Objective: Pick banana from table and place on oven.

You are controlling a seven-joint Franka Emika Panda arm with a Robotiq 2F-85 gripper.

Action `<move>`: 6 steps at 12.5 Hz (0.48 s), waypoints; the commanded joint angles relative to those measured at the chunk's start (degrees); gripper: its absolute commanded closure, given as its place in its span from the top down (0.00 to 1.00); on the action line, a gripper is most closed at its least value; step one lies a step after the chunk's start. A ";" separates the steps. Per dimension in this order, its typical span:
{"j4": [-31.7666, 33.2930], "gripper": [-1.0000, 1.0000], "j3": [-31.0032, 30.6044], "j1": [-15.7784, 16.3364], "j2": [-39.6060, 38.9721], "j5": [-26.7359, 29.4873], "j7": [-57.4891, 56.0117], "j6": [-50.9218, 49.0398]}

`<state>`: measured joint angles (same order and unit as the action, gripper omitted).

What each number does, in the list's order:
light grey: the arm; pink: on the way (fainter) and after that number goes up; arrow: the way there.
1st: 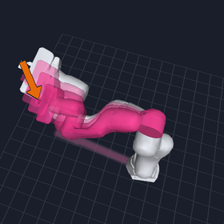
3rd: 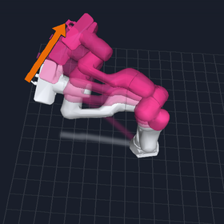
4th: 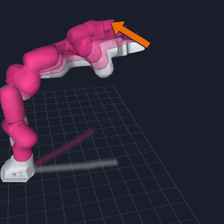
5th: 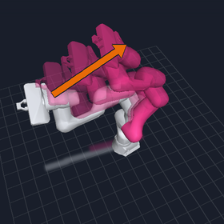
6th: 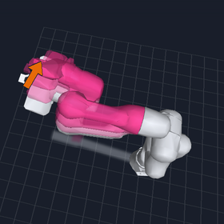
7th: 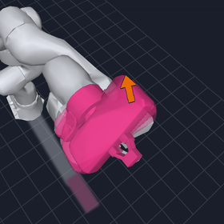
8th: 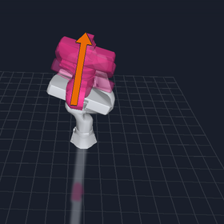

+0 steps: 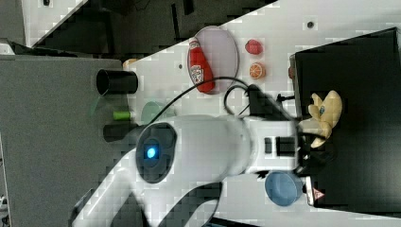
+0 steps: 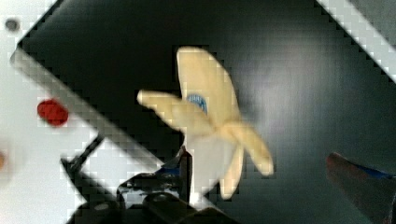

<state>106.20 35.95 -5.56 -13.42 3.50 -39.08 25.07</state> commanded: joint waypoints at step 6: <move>-1.38 1.00 -15.41 7.74 18.59 -0.29 25.38 -17.25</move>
<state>104.24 24.80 -2.00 4.15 4.25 -25.29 10.27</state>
